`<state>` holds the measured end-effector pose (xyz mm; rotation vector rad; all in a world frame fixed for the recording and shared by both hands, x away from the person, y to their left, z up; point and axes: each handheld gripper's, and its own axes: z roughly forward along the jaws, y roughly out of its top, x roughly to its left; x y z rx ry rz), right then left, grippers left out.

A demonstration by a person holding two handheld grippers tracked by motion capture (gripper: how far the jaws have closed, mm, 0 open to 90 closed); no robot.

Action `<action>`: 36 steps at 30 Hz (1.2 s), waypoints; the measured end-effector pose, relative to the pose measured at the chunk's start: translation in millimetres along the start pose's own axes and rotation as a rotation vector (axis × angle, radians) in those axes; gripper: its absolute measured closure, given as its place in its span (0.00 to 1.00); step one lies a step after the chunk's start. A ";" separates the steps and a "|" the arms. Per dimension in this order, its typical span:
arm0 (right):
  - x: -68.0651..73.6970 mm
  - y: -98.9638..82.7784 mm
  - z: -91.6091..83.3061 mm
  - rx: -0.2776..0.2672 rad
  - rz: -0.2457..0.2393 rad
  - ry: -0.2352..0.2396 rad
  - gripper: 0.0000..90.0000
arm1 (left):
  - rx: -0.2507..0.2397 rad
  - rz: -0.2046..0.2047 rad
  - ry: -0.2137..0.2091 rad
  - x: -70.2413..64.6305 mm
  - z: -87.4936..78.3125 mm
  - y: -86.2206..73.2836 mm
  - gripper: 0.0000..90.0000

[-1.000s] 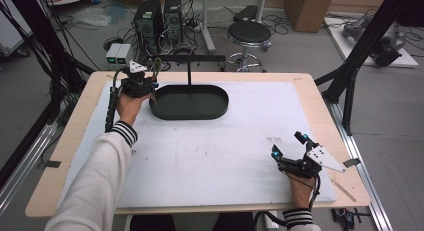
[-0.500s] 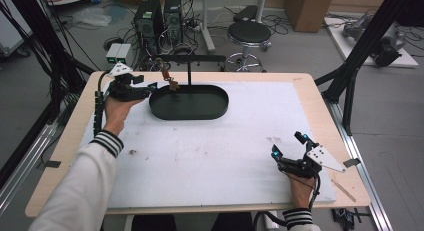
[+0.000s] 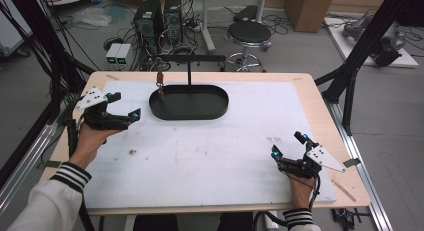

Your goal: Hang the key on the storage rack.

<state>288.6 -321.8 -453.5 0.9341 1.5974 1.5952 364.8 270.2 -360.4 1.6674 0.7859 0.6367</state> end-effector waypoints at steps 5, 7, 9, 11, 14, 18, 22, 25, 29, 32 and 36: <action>1.1 0.0 0.2 0.000 -0.011 -0.003 0.02 | -0.057 -0.020 -0.005 -7.9 -19.8 -17.2 0.02; 0.7 -0.1 0.2 -0.002 -0.012 -0.003 0.02 | -0.078 -0.018 -0.006 -12.3 -28.4 -24.9 0.02; 1.6 -0.1 -0.1 -0.001 -0.012 -0.003 0.02 | -0.104 -0.016 -0.015 -16.9 -36.6 -33.3 0.02; 1.5 -0.1 0.0 -0.002 -0.014 -0.002 0.02 | -0.128 -0.004 -0.015 -21.5 -44.3 -41.9 0.02; 0.9 -0.1 0.2 -0.007 -0.020 -0.004 0.02 | -0.159 0.003 -0.003 -26.4 -54.1 -55.7 0.02; 1.5 0.0 0.0 -0.001 -0.016 -0.001 0.02 | -0.167 -0.015 -0.003 -29.9 -63.0 -74.7 0.02; 1.5 -0.1 0.2 -0.001 -0.019 0.000 0.02 | -0.204 -0.022 -0.001 -34.9 -65.8 -89.6 0.02; 1.5 -0.1 0.3 -0.002 -0.021 -0.001 0.02 | -0.214 -0.010 -0.006 -38.3 -64.2 -99.7 0.02; 1.6 -0.1 0.0 -0.003 -0.020 -0.001 0.02 | -0.209 -0.001 0.007 -42.3 -62.4 -108.2 0.02; 1.5 -0.1 0.1 -0.001 -0.020 0.001 0.02 | -0.216 0.013 0.025 -44.2 -63.0 -108.9 0.02; 1.6 0.0 0.7 -0.003 -0.032 -0.005 0.02 | -0.232 -0.005 0.041 -43.6 -64.3 -109.9 0.02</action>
